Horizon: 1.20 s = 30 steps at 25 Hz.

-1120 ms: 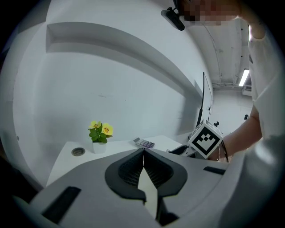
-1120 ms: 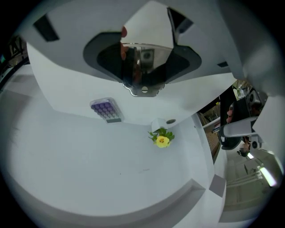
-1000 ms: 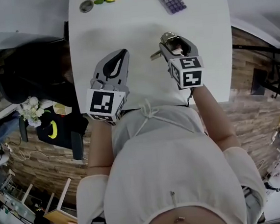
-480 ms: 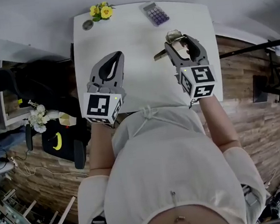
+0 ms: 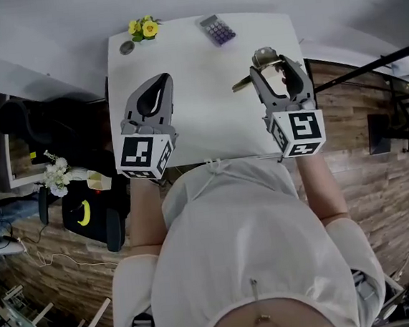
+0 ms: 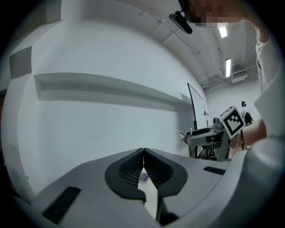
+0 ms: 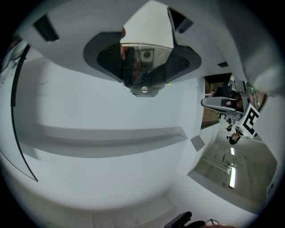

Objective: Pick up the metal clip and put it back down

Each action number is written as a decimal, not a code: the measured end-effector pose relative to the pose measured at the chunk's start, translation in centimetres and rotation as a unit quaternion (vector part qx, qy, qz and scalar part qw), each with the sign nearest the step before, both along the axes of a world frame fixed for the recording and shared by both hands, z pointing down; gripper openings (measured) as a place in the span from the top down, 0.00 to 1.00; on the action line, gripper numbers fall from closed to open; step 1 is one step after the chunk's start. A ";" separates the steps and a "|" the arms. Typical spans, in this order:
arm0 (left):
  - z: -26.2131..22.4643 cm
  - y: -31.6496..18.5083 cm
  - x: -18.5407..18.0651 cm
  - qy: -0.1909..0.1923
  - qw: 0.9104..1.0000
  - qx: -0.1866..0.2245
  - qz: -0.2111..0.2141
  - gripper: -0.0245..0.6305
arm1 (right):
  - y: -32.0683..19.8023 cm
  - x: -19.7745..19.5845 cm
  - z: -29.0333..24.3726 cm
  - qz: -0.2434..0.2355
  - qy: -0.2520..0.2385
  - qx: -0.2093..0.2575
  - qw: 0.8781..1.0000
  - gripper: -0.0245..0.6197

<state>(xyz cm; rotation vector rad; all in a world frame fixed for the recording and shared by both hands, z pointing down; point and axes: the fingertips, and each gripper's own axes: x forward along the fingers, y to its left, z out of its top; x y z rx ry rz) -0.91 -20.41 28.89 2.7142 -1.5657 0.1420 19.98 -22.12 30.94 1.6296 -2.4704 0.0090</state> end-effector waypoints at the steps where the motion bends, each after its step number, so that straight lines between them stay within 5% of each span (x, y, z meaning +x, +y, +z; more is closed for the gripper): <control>1: -0.2 0.2 0.1 -0.001 1.000 0.001 0.000 0.93 | 0.1 0.3 -0.1 0.002 -0.002 0.001 1.000 0.51; 14: 1.1 -0.6 -0.1 0.000 1.000 -0.015 -0.009 0.93 | -1.3 -0.8 2.2 -0.013 -0.005 -0.034 0.999 0.51; 30: 9.8 -4.0 -0.7 0.019 0.994 -0.103 0.011 0.93 | -6.4 -7.2 16.1 -0.045 0.012 -0.203 0.978 0.51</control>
